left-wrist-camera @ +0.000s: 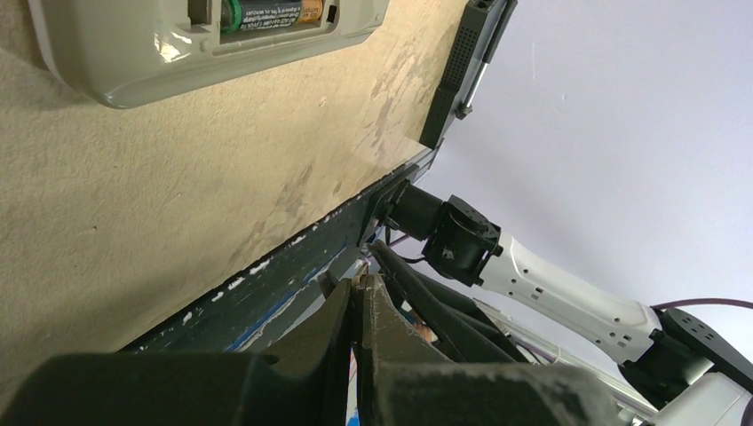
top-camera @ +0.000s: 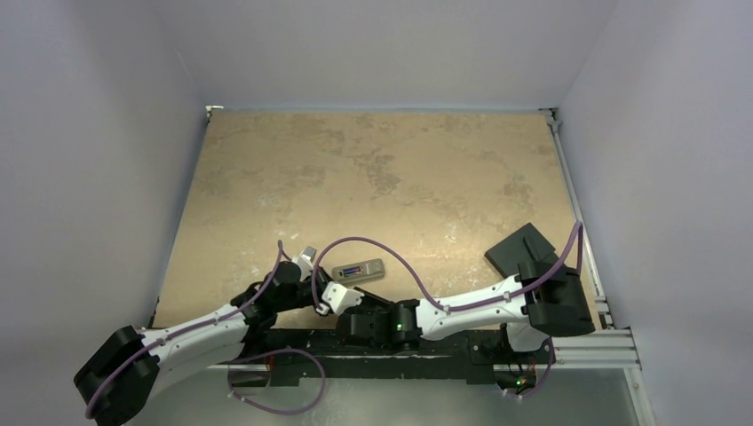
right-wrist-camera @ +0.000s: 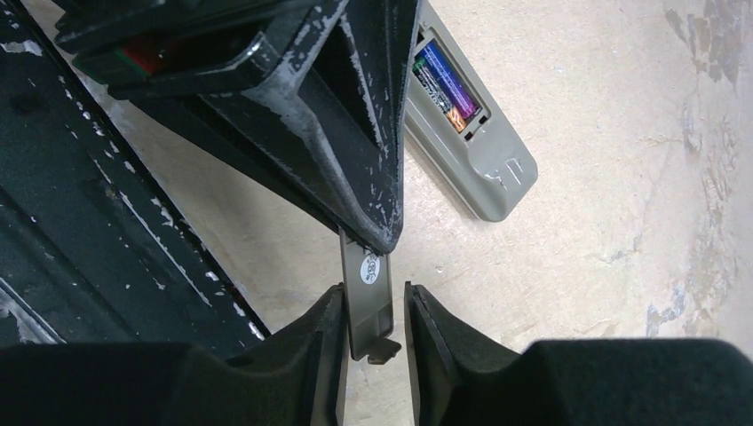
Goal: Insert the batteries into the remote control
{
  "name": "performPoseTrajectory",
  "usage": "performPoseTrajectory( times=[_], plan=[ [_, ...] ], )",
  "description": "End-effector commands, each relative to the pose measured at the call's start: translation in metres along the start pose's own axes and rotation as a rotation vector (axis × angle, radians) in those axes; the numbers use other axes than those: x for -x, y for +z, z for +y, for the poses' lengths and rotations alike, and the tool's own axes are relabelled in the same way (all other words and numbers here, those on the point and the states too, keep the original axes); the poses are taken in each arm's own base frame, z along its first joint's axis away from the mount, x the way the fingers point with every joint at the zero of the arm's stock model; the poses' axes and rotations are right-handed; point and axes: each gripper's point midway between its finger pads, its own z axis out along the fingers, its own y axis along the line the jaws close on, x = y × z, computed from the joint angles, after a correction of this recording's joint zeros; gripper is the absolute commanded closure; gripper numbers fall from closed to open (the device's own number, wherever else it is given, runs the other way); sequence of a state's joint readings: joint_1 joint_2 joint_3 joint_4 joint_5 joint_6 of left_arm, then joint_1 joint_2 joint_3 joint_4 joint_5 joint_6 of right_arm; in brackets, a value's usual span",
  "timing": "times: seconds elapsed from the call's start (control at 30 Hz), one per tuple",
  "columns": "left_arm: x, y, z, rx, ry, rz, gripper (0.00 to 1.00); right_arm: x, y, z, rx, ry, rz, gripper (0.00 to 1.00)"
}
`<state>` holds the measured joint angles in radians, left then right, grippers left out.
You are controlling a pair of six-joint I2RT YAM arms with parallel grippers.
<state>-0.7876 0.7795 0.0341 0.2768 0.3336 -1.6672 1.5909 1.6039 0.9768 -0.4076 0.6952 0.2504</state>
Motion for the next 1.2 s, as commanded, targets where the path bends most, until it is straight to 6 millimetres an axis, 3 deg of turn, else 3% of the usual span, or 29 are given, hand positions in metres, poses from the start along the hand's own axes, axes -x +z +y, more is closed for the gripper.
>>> performPoseTrajectory(
  times=[0.0, 0.23, 0.5, 0.8, 1.17],
  plan=[
    [-0.006, -0.001, -0.005, -0.015, -0.01, 0.03, 1.0, 0.019, -0.004, -0.007, -0.057, 0.034, -0.048, 0.67],
    [-0.009, 0.0, -0.003, -0.006, -0.017, 0.053, 1.0, 0.019, -0.002, -0.007, -0.083, 0.034, -0.053, 0.84],
    [-0.014, 0.002, -0.003, 0.01, 0.026, 0.087, 1.0, 0.017, -0.004, -0.012, -0.11, 0.042, -0.056, 0.98],
    [-0.018, 0.001, -0.01, -0.013, 0.077, 0.109, 0.67, 0.016, -0.006, -0.018, -0.138, 0.046, -0.06, 1.0],
    [-0.016, -0.002, -0.019, -0.05, 0.164, 0.09, 0.47, 0.002, -0.012, -0.013, -0.066, 0.069, -0.045, 1.0]
  ],
)
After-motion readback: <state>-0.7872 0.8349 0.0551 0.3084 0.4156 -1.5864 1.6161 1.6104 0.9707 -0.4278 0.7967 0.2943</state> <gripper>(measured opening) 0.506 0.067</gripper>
